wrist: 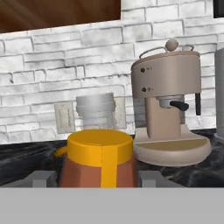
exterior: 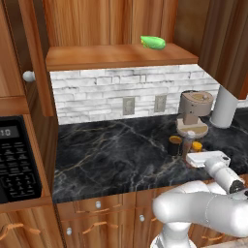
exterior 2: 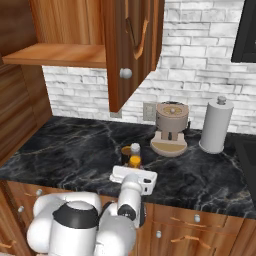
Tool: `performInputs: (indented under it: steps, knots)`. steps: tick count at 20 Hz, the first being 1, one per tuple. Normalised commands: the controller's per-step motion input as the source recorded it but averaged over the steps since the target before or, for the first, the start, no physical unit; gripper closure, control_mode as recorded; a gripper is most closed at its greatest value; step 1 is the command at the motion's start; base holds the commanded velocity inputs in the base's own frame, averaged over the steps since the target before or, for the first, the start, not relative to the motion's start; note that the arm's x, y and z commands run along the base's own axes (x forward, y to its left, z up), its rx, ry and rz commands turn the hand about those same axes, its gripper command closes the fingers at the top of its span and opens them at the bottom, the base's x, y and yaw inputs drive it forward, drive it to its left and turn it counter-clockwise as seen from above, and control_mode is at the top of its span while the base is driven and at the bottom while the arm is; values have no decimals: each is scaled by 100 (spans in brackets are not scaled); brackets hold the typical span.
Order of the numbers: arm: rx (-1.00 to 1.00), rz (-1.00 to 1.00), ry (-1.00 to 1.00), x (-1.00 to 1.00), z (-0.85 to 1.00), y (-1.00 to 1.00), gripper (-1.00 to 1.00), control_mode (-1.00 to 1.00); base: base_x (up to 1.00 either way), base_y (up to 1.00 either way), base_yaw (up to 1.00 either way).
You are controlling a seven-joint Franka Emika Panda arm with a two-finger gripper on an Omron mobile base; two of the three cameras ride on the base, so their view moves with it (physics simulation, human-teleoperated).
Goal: Pick the cinnamon and honey bottle from the cabinet and place them next to the mug.
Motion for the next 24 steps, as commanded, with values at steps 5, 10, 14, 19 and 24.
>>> performInputs:
  steps: [5,10,14,19,24]
  knots:
    - [-8,0,-5,14,-48,54,-100,-100,0,0,0]
    - [-1,0,-2,15,-21,32,-100,-100,0,0,0]
    - [0,0,-1,8,-10,6,-100,-100,0,0,0]
    - [0,-1,-15,-72,5,0,-100,-100,0,0,0]
    - [0,0,-33,-100,13,7,-100,-100,0,0,0]
